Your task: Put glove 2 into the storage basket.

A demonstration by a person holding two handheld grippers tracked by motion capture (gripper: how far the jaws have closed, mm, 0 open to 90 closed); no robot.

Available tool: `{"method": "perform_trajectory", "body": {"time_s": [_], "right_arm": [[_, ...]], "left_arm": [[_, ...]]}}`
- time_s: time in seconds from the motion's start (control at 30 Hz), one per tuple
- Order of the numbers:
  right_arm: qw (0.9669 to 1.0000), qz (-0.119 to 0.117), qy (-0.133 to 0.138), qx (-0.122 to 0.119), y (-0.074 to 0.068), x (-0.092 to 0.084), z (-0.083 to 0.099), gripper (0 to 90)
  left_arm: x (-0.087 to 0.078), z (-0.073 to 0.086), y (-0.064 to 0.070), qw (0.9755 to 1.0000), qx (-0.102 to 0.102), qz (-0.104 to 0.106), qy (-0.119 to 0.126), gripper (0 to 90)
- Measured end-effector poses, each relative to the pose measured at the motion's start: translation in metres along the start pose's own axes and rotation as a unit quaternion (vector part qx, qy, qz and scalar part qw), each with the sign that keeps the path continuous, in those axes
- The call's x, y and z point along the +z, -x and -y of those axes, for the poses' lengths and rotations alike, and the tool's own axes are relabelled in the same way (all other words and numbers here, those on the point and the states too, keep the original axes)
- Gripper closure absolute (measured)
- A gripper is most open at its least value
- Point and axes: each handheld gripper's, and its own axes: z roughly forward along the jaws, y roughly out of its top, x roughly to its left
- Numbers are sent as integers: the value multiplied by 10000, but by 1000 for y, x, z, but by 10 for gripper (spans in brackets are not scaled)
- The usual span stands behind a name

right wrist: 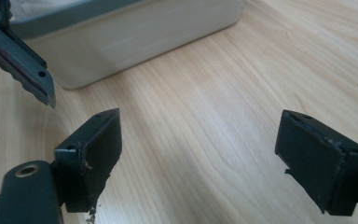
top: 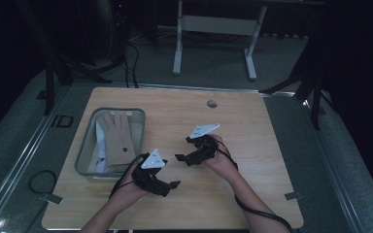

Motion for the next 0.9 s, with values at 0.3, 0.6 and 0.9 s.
{"method": "perform_trajectory", "body": {"time_s": [0.3, 0.6, 0.9], "right_arm": [[9998, 55, 67, 156, 4, -6, 31, 145], [9995, 121, 82, 264, 6, -11, 59, 145], [9993, 205, 49, 306, 4, -20, 82, 144]], "left_arm": [[21, 7, 9, 9996, 111, 235, -88, 134], [38, 15, 15, 9988, 198, 411, -199, 133], [45, 18, 19, 9982, 291, 526, -27, 134]]}}
